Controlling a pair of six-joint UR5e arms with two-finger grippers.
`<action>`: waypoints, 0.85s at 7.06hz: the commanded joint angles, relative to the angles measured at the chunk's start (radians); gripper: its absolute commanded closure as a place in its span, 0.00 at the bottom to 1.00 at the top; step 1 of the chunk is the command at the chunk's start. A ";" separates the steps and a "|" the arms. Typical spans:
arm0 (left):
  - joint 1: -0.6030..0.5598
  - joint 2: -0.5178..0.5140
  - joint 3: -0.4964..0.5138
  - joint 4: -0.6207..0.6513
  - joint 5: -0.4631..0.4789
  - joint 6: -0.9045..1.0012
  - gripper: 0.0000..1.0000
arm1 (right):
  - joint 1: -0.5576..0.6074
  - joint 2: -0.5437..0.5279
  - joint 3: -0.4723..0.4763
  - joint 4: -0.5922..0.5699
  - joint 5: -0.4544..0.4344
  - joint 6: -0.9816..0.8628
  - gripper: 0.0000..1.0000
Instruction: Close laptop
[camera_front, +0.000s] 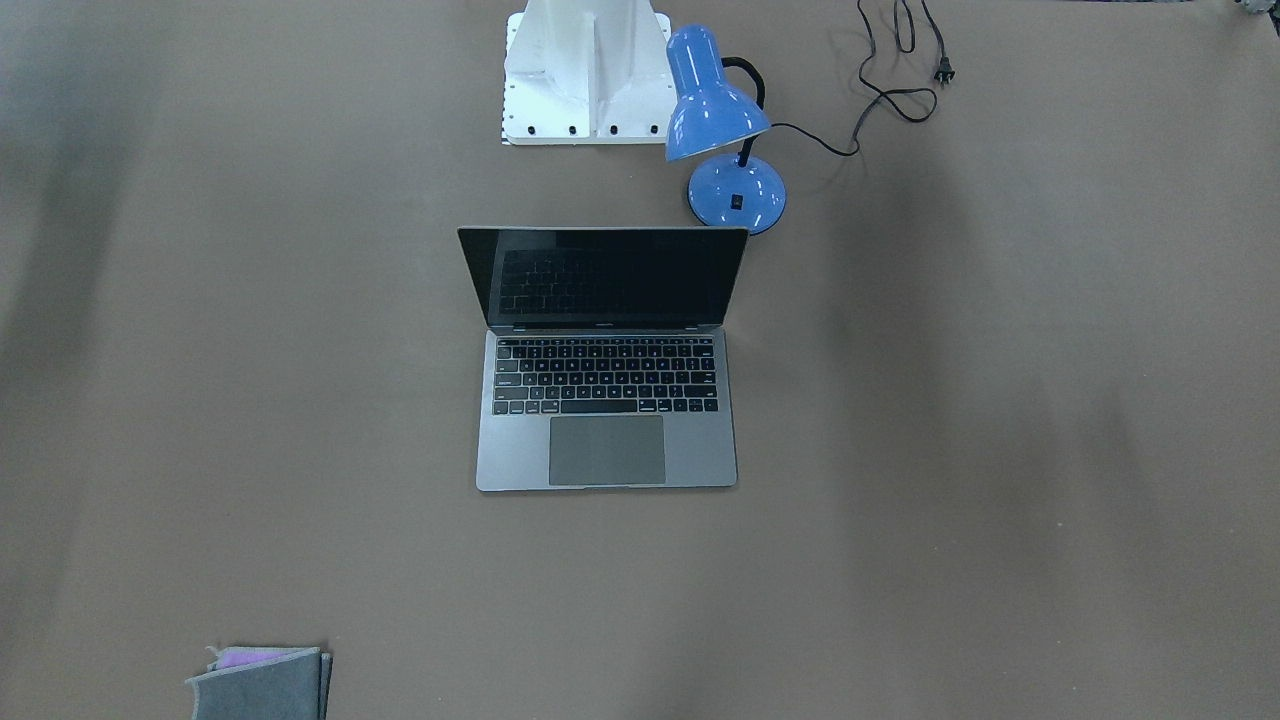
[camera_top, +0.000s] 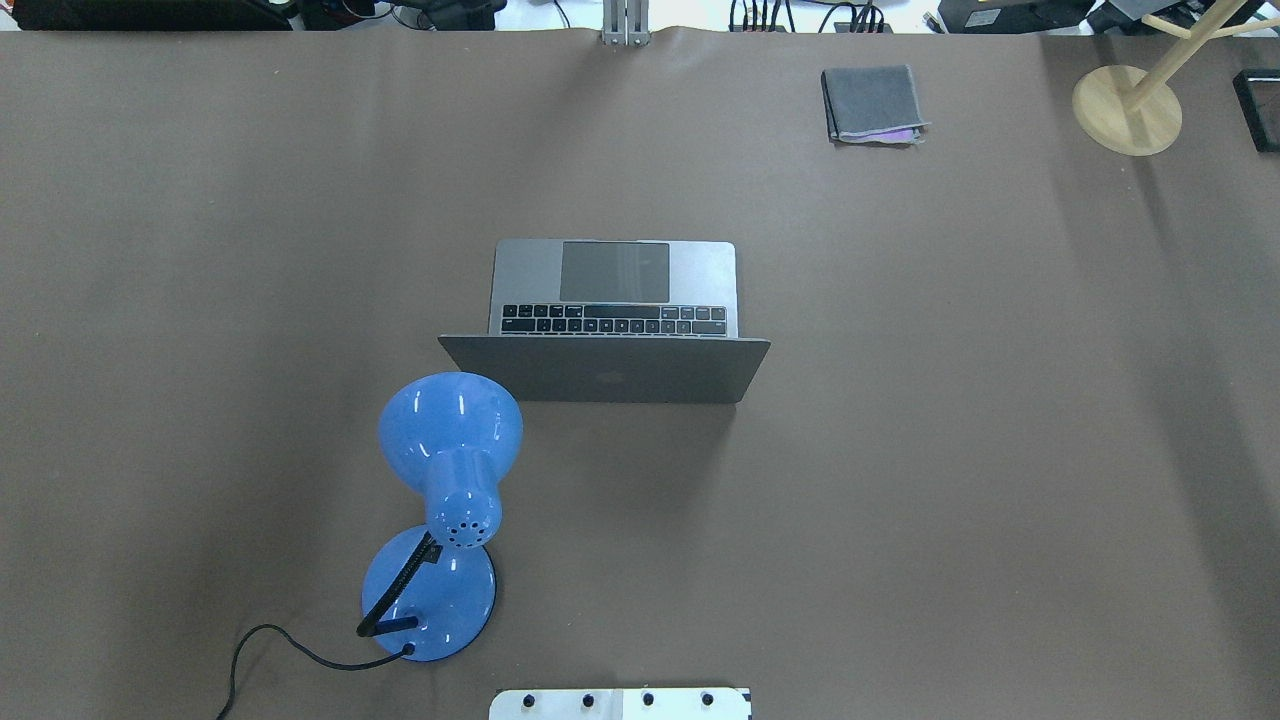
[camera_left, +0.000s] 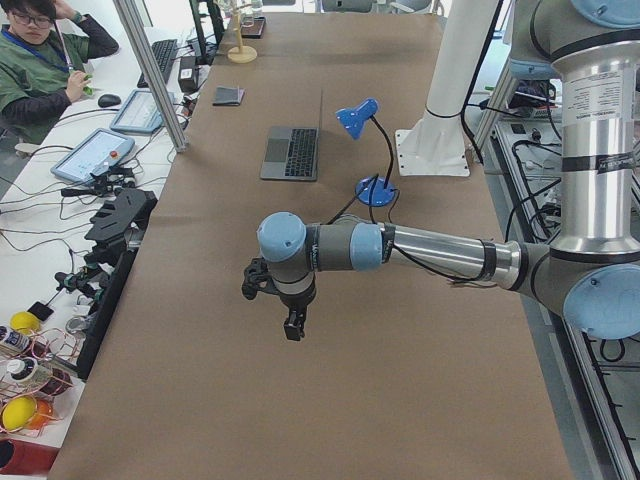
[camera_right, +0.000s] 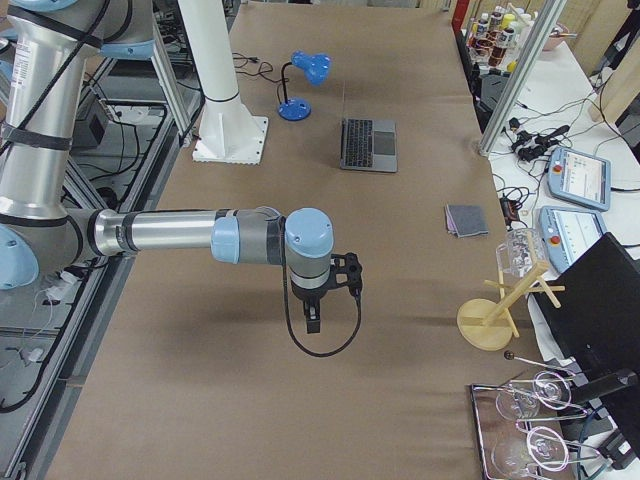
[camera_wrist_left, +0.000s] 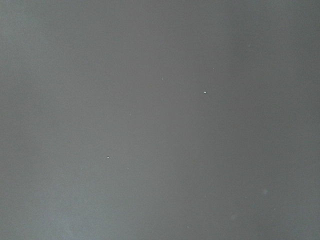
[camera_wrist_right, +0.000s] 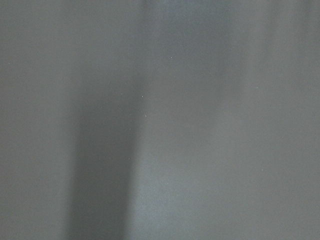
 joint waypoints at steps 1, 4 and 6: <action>0.000 -0.002 -0.007 -0.002 0.000 -0.001 0.02 | 0.000 0.000 0.000 0.000 -0.002 -0.002 0.00; 0.000 -0.020 -0.024 -0.005 0.005 -0.001 0.02 | 0.000 -0.003 0.000 0.000 -0.003 -0.008 0.00; 0.003 -0.024 -0.024 -0.057 0.077 0.022 0.02 | 0.003 -0.008 -0.012 0.107 -0.008 0.001 0.00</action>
